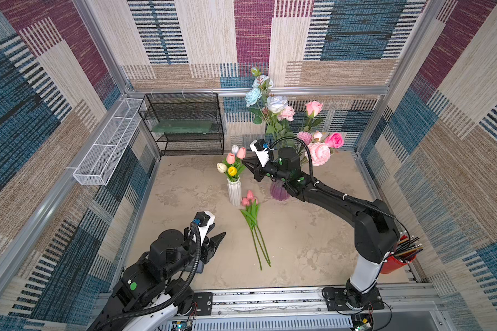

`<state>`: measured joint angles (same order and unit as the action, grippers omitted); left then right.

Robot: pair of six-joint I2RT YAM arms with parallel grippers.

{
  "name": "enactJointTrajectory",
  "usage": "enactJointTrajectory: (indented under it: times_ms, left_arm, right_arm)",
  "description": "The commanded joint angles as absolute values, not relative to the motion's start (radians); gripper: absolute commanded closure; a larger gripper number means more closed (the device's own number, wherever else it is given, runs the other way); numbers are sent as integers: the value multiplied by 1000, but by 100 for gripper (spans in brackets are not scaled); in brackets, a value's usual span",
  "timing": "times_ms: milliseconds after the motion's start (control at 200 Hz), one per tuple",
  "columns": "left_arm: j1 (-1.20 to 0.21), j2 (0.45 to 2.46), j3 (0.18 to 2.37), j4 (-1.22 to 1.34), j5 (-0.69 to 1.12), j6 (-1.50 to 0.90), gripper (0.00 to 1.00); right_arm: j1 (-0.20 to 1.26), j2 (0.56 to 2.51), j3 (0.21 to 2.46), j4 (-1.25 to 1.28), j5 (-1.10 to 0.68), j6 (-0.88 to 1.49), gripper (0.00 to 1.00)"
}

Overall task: Pick out pink flowers from the vase
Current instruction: Pick up the flower from the vase.

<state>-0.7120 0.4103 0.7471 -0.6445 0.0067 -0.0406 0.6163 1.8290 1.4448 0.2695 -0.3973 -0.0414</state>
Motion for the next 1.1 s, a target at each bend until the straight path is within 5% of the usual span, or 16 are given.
enactJointTrajectory:
  times_ms: [0,626,881,1097]
  left_arm:
    - [-713,410,745,-629,11,-20,49]
    - [-714,408,745,-627,15,-17,49]
    - [-716,405,745,-630,16,-17,49]
    - [-716,402,745,-629,17,-17,49]
  right_arm:
    - [615,1851,1473,276,-382,-22,86]
    - [646,1919,1523,281,-385,-4,70]
    - [640,1949,1565,277,-387,15,89]
    - [647,1968,1591,247,-399,22,69]
